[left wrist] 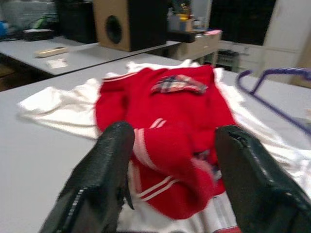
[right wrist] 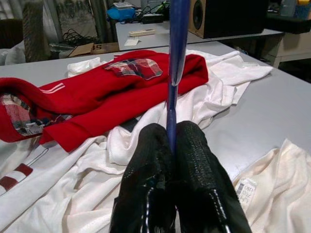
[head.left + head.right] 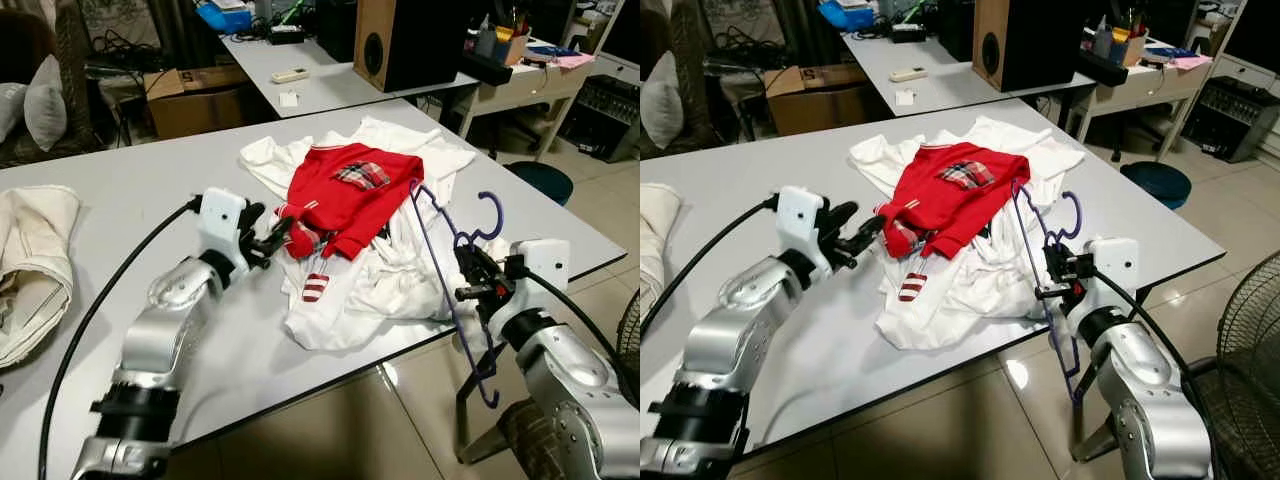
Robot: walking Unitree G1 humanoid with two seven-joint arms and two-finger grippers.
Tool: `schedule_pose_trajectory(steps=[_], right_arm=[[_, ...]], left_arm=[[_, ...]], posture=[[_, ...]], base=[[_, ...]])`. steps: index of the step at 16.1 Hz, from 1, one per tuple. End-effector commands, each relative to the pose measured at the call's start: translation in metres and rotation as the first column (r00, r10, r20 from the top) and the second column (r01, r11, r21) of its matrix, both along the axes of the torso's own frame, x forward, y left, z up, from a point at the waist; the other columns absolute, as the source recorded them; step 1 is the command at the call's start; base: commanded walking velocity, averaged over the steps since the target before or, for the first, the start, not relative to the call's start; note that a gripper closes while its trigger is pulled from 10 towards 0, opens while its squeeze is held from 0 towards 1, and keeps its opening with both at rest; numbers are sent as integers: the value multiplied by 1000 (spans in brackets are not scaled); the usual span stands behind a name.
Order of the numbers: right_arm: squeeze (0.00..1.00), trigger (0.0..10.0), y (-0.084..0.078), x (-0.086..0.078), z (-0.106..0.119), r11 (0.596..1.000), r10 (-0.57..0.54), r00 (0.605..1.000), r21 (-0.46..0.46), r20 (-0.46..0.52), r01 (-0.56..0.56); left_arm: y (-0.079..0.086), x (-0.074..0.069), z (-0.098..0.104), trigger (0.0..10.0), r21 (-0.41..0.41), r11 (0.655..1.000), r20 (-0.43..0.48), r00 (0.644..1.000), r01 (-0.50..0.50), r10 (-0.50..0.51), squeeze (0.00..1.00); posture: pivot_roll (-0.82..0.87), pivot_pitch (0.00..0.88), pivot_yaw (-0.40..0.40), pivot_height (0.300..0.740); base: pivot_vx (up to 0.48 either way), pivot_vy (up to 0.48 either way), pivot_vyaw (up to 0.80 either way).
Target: Hang hanger
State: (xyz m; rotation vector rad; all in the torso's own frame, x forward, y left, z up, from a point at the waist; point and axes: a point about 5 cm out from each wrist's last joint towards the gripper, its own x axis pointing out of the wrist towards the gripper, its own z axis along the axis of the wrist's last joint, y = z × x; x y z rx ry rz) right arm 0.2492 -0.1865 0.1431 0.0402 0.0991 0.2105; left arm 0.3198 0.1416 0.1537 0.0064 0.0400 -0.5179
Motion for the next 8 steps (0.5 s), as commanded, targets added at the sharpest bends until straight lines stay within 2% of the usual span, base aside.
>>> schedule_pose_trajectory(steps=[1,2,3,5,8], right_arm=[[0,10000,4,0,6,1000,12,1000,-2,25,-12],[0,10000,4,0,6,1000,14,1000,-2,26,-14],[0,10000,5,0,7,1000,14,1000,-3,27,-14],[0,10000,7,0,8,1000,18,999,-6,31,-18],[0,10000,9,-3,7,1000,25,999,-10,28,-25]], left_arm=[[-9,2,4,10000,-16,998,9,998,58,-58,859],[-15,3,2,10000,5,997,9,997,79,-79,169],[-16,5,-1,10000,42,996,7,997,77,-77,0],[-16,15,-7,10000,179,983,38,999,26,-34,0],[-22,22,-13,10000,241,970,50,998,29,-42,0]], posture=[[-15,0,27,740],[-16,0,28,740],[-23,0,33,740],[-34,0,36,740],[-47,0,43,740]], base=[[0,0,0],[0,0,0],[0,0,0],[0,0,0],[0,0,0]])
